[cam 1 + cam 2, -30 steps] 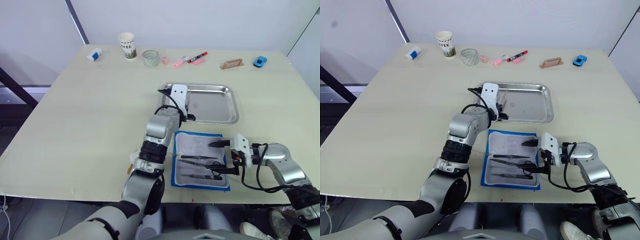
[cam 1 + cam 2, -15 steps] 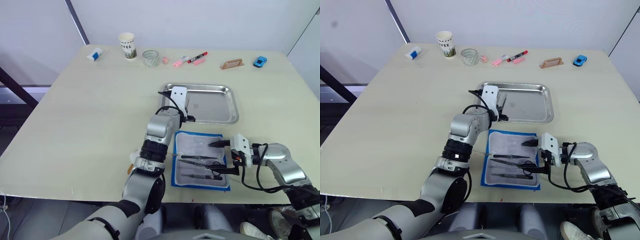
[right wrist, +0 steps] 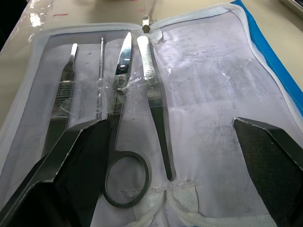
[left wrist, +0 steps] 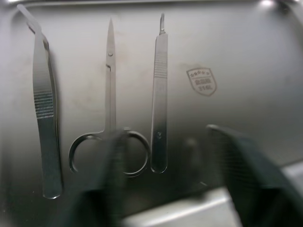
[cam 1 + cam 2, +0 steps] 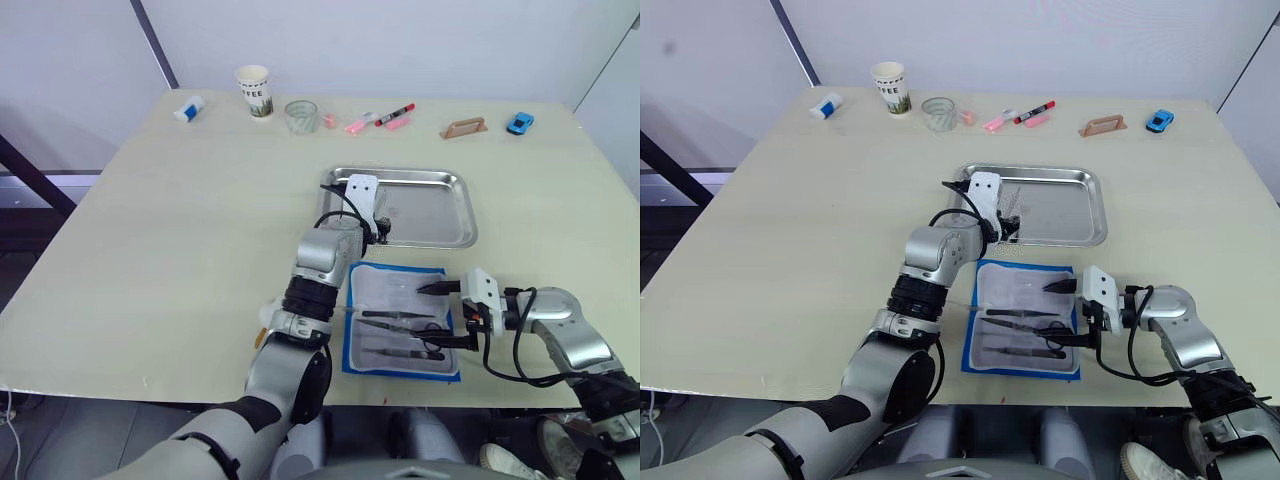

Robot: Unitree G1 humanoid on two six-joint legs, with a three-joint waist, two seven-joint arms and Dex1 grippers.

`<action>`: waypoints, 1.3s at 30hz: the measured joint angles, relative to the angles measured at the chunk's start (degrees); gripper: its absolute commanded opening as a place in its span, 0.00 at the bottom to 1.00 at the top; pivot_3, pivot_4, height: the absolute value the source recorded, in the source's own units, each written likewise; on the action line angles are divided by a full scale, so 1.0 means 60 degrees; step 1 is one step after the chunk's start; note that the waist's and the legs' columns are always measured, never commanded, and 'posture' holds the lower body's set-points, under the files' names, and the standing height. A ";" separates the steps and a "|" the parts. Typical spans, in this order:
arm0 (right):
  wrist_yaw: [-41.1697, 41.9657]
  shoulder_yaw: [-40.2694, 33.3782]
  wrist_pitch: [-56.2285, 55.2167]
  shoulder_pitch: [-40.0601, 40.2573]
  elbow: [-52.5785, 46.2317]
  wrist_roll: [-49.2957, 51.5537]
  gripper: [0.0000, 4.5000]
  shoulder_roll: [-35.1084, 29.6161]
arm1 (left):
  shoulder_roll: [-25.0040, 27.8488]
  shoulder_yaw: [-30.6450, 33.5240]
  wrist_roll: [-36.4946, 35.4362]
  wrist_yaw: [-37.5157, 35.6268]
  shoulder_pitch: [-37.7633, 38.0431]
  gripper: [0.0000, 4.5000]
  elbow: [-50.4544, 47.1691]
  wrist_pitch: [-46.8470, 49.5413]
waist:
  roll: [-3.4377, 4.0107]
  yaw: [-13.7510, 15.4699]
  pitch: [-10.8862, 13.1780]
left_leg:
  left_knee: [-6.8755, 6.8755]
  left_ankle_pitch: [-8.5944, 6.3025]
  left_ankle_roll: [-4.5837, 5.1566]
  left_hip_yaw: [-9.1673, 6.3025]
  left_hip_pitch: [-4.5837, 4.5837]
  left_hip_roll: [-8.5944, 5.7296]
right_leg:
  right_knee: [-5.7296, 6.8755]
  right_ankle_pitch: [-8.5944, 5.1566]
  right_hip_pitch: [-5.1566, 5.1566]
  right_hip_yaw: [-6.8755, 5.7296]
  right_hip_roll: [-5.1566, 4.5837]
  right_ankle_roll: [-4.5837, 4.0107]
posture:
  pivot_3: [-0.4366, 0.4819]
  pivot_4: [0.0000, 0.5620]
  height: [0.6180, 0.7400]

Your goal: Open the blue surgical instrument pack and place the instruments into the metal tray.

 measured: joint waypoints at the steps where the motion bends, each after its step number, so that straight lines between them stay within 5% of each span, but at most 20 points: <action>1: -0.0003 -0.0004 0.0003 0.0007 -0.0012 0.0000 1.00 0.0000 | 0.0002 -0.0013 0.0001 -0.0027 0.0001 0.99 -0.0013 0.0002 | 0.0000 0.0001 0.0000 | 0.0000 0.0000 0.0000 0.0000 0.0000 0.0000 | 0.0000 0.0000 0.0000 0.0000 0.0000 0.0000 | 0.48 0.27 1.00; 8: -0.0008 -0.0009 0.0005 0.0038 -0.0051 0.0003 1.00 0.0003 | 0.0636 -0.0684 -0.0820 -0.2340 0.0719 0.99 -0.2084 -0.0255 | 0.0009 -0.0013 0.0004 | -0.0006 0.0006 -0.0010 0.0003 0.0001 0.0001 | -0.0001 0.0000 -0.0001 0.0002 0.0000 -0.0001 | 0.48 0.27 1.00; 13: 0.0000 -0.0010 0.0005 0.0035 -0.0028 0.0004 1.00 0.0002 | 0.2379 -0.1038 -0.2522 -0.5950 0.1720 0.99 -0.4247 -0.0874 | 0.0018 -0.0015 0.0004 | -0.0009 0.0010 -0.0019 0.0007 0.0011 0.0004 | 0.0000 -0.0001 0.0001 0.0004 -0.0001 -0.0002 | 0.48 0.27 1.00; 20: 0.0001 0.0016 0.0013 -0.0019 -0.0051 -0.0004 1.00 0.0010 | 0.5103 -0.1781 -0.3287 -0.9704 0.2986 0.99 -0.5139 -0.2116 | 0.0021 -0.0020 0.0006 | -0.0012 -0.0007 0.0011 0.0004 0.0015 0.0006 | -0.0006 -0.0004 0.0008 0.0001 0.0001 -0.0004 | 0.48 0.27 1.00; 39: -0.0123 -0.0180 0.0181 0.0347 -0.0430 0.0002 1.00 -0.0115 | 0.9188 -0.1227 -0.3684 -1.3425 0.4902 0.99 -0.5257 -0.3884 | 0.0030 0.0010 0.0013 | -0.0013 -0.0019 0.0032 0.0005 0.0014 0.0007 | -0.0008 -0.0011 0.0004 -0.0003 -0.0001 0.0001 | 0.48 0.27 1.00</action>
